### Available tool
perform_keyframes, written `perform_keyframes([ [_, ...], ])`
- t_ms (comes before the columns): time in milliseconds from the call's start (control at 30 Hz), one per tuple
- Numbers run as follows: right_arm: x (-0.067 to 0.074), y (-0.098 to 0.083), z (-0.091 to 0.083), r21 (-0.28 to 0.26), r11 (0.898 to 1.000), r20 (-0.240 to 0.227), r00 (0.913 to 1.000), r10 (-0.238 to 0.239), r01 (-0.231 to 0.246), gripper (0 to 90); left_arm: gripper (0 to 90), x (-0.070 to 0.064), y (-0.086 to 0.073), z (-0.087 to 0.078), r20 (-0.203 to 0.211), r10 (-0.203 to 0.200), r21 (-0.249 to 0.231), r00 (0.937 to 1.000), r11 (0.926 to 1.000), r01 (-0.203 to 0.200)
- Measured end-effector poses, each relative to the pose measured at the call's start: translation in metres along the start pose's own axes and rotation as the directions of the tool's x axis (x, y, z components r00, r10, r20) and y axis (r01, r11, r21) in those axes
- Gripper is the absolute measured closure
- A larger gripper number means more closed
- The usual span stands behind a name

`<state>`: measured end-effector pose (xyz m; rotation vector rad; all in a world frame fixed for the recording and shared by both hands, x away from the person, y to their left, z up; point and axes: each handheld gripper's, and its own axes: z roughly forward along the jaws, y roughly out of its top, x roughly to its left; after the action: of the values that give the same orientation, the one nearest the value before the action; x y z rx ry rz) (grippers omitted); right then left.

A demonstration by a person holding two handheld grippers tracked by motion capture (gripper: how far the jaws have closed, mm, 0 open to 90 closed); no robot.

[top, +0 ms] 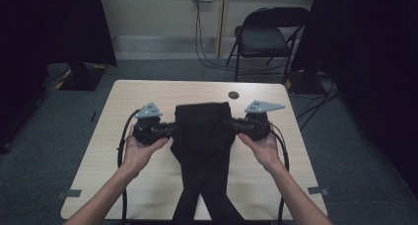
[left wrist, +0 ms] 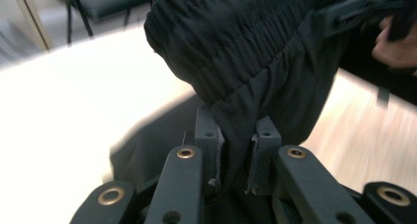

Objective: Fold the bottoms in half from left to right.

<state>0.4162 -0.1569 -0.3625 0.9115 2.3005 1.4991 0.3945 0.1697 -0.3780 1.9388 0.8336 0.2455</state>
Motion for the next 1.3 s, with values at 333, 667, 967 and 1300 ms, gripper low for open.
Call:
perform_keyframes([
  [333,-0.021,-0.089,0.078,0.222,0.968,0.029,0.9927,0.117,-0.121,81.7,75.5,0.037,-0.072,0.065,-0.006,-0.131,0.220,0.9913,0.9669,0.129],
  [667,-0.053,-0.074,0.137,0.228,0.973,0.210,0.9776,-0.006,-0.043,79.8,71.5,0.086,-0.046,0.114,-0.245,-0.084,0.182,0.9658,0.9744,0.131],
  [967,-0.062,-0.049,0.122,0.190,0.981,0.302,0.9530,-0.021,-0.039,42.4,42.5,0.087,-0.024,0.099,-0.235,-0.038,0.103,0.9711,0.9927,0.063],
  [1300,0.020,-0.077,0.047,0.152,0.988,0.072,0.9966,-0.041,0.029,63.0,49.0,0.027,-0.051,0.036,-0.068,-0.010,0.114,0.9976,0.9933,0.018],
])
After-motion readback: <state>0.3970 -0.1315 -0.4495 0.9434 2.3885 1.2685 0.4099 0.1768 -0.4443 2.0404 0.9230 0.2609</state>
